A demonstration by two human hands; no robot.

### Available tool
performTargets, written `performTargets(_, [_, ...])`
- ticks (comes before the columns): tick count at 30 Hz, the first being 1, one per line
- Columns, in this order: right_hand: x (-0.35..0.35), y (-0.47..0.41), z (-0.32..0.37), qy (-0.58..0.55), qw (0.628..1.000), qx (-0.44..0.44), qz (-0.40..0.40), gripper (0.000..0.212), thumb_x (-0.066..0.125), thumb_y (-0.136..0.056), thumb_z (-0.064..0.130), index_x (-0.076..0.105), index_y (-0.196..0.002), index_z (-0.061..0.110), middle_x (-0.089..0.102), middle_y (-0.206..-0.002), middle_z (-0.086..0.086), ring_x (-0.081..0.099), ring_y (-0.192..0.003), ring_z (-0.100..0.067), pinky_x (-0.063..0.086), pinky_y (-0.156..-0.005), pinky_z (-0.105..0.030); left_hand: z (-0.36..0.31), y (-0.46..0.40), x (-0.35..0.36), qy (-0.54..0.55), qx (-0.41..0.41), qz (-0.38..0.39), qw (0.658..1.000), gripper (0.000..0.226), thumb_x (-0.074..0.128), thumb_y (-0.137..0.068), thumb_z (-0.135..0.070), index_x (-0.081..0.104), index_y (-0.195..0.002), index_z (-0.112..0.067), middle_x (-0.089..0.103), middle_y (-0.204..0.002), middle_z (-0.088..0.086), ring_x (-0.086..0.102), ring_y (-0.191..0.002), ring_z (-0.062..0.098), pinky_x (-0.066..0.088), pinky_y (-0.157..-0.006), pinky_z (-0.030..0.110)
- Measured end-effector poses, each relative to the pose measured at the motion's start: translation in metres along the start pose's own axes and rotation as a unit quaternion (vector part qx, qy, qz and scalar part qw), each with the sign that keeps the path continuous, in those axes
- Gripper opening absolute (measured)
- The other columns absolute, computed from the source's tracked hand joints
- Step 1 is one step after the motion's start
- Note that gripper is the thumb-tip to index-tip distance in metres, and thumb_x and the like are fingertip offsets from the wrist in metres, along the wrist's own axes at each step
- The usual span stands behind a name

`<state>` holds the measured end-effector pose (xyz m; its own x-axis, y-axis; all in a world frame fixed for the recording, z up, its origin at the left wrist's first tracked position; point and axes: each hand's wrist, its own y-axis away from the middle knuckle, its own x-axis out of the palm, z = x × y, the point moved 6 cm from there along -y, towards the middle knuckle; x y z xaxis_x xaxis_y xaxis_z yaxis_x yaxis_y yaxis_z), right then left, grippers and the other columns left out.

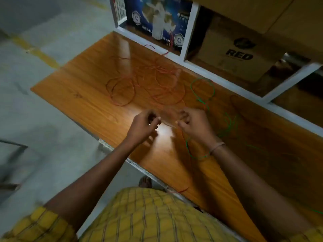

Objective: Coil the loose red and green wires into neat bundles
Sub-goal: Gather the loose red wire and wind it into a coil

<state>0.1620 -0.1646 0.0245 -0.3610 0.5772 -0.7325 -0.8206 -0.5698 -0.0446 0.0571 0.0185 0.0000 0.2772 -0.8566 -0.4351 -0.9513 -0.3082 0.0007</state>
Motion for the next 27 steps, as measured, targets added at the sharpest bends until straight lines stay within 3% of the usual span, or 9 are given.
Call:
performTargets(4, [0.020, -0.016, 0.003, 0.029, 0.998, 0.035, 0.034, 0.030, 0.082, -0.085, 0.005, 0.077, -0.114, 0.002, 0.078, -0.094, -0.014, 0.064, -0.080, -0.013, 0.040, -0.067, -0.018, 0.012, -0.010, 0.005, -0.016, -0.029, 0.056, 0.998, 0.010, 0.070, -0.102, -0.025, 0.071, -0.103, -0.016, 0.077, -0.092, -0.007, 0.075, -0.083, 0.006, 0.062, -0.076, 0.036])
performTargets(8, [0.034, -0.035, -0.004, -0.001, 0.996, 0.083, 0.045, 0.008, 0.079, -0.086, 0.002, 0.077, -0.092, 0.006, 0.075, -0.078, -0.008, 0.067, -0.074, -0.018, 0.055, -0.070, -0.040, 0.020, -0.023, 0.004, -0.002, -0.055, 0.075, 0.996, 0.011, 0.073, -0.101, -0.024, 0.071, -0.106, -0.015, 0.078, -0.094, 0.000, 0.077, -0.084, 0.013, 0.065, -0.071, 0.047])
performTargets(11, [0.028, -0.052, 0.001, -0.054, 0.992, 0.112, 0.038, 0.020, 0.079, -0.088, 0.002, 0.071, -0.082, 0.019, 0.066, -0.069, 0.006, 0.061, -0.067, -0.010, 0.048, -0.068, -0.031, 0.023, -0.026, 0.012, 0.060, -0.093, 0.104, 0.989, 0.014, 0.072, -0.103, -0.026, 0.069, -0.110, -0.015, 0.079, -0.095, 0.006, 0.080, -0.082, 0.019, 0.067, -0.070, 0.050])
performTargets(15, [0.006, -0.074, 0.017, -0.231, 0.959, 0.161, -0.011, 0.020, 0.075, -0.094, 0.002, 0.067, -0.086, 0.018, 0.070, -0.079, -0.004, 0.065, -0.058, -0.002, 0.047, -0.052, -0.016, 0.013, -0.032, 0.026, 0.097, -0.080, 0.130, 0.984, 0.018, 0.069, -0.105, -0.027, 0.068, -0.114, -0.011, 0.075, -0.093, 0.000, 0.077, -0.083, 0.019, 0.065, -0.073, 0.048])
performTargets(18, [-0.011, -0.086, 0.026, -0.320, 0.929, 0.175, -0.055, 0.013, 0.072, -0.096, 0.002, 0.067, -0.091, 0.012, 0.072, -0.085, -0.006, 0.067, -0.060, -0.001, 0.050, -0.053, -0.016, 0.009, -0.032, 0.031, 0.119, -0.081, 0.149, 0.978, 0.017, 0.059, -0.110, -0.025, 0.066, -0.114, -0.010, 0.075, -0.096, 0.006, 0.076, -0.084, 0.030, 0.062, -0.072, 0.047])
performTargets(20, [-0.021, -0.088, 0.026, -0.343, 0.915, 0.192, -0.092, 0.008, 0.072, -0.096, 0.002, 0.067, -0.099, 0.008, 0.073, -0.086, -0.006, 0.068, -0.062, -0.004, 0.053, -0.056, -0.018, 0.012, -0.031, 0.029, 0.189, -0.118, 0.138, 0.965, 0.022, 0.050, -0.114, -0.026, 0.065, -0.107, -0.012, 0.068, -0.084, 0.009, 0.069, -0.068, 0.030, 0.059, -0.065, 0.042])
performTargets(22, [-0.025, -0.084, 0.019, -0.307, 0.922, 0.201, -0.122, 0.020, 0.074, -0.095, 0.003, 0.063, -0.109, 0.011, 0.074, -0.086, -0.009, 0.070, -0.065, -0.009, 0.056, -0.060, -0.024, 0.011, -0.035, 0.016, 0.198, -0.111, 0.090, 0.970, 0.029, 0.046, -0.115, -0.029, 0.066, -0.102, -0.012, 0.053, -0.072, -0.002, 0.052, -0.057, 0.011, 0.047, -0.054, 0.027])
performTargets(25, [-0.021, -0.078, 0.012, -0.154, 0.971, 0.142, -0.114, 0.055, 0.074, -0.095, 0.010, 0.043, -0.134, 0.031, 0.070, -0.083, -0.015, 0.070, -0.074, -0.026, 0.056, -0.076, -0.037, -0.004, -0.042, -0.009, 0.141, -0.061, 0.048, 0.987, 0.035, 0.045, -0.115, -0.028, 0.070, -0.103, -0.007, 0.051, -0.066, -0.016, 0.044, -0.056, 0.002, 0.036, -0.054, 0.019])
performTargets(27, [-0.013, -0.074, 0.017, -0.061, 0.992, 0.085, -0.076, 0.045, 0.066, -0.100, 0.016, 0.050, -0.139, 0.031, 0.063, -0.085, -0.010, 0.064, -0.080, -0.025, 0.055, -0.079, -0.042, -0.018, -0.044, -0.020, 0.178, -0.071, 0.069, 0.979, 0.032, 0.041, -0.112, -0.012, 0.070, -0.105, 0.000, 0.048, -0.064, -0.015, 0.040, -0.054, 0.001, 0.031, -0.051, 0.017])
